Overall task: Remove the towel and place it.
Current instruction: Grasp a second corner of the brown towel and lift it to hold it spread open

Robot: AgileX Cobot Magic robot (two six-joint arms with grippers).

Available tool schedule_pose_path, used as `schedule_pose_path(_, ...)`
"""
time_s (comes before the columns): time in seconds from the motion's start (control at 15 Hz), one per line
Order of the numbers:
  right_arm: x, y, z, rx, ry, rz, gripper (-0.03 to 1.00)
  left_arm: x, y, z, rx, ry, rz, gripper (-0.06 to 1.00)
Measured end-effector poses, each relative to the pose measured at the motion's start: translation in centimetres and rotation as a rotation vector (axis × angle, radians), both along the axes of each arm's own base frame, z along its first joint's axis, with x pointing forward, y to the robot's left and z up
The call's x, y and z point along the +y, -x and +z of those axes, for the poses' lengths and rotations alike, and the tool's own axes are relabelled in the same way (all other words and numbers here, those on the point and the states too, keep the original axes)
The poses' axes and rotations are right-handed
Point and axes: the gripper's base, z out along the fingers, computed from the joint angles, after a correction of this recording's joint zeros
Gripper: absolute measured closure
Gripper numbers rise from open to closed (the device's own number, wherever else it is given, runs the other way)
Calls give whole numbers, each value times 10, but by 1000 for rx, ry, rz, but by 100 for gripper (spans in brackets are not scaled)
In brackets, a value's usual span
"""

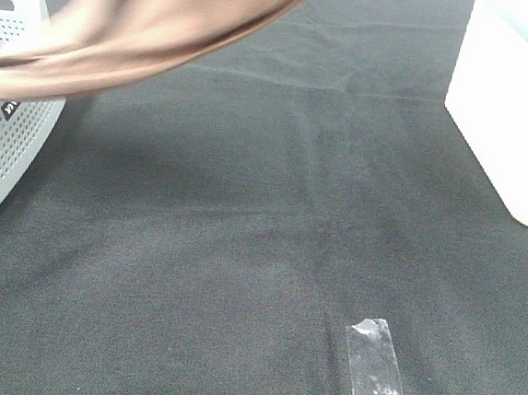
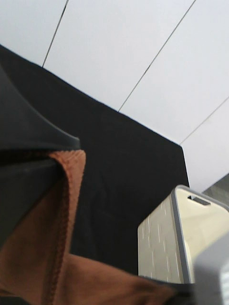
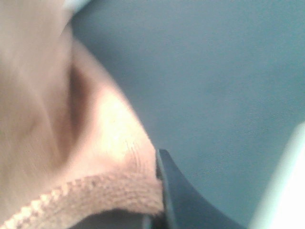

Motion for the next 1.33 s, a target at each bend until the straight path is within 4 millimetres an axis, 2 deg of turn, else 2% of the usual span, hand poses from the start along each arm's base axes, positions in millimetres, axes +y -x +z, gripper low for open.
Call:
schedule_pose_path(0.27,-21,-16,32,-219,137,-178,97,-2,-13,-3,-89,-46,38,94)
schedule_pose_path(0.6,-31,-28,45,-393,242,-253,97,0,-23,-5,-170,-124,97,94)
schedule_pose_path(0.8,-30,-36,56,-529,202,-293,97,5,-28,1,-245,-127,177,94)
schedule_pose_path(1.07,-20,-43,75,-739,37,-281,97,8,-34,16,-415,-53,262,94)
schedule_pose_path(1.2,-14,-44,84,-829,-39,-242,97,12,-44,14,-460,-64,307,94)
schedule_pose_path(1.33,-7,-46,90,-907,-115,-203,97,24,-59,12,-465,-15,343,94)
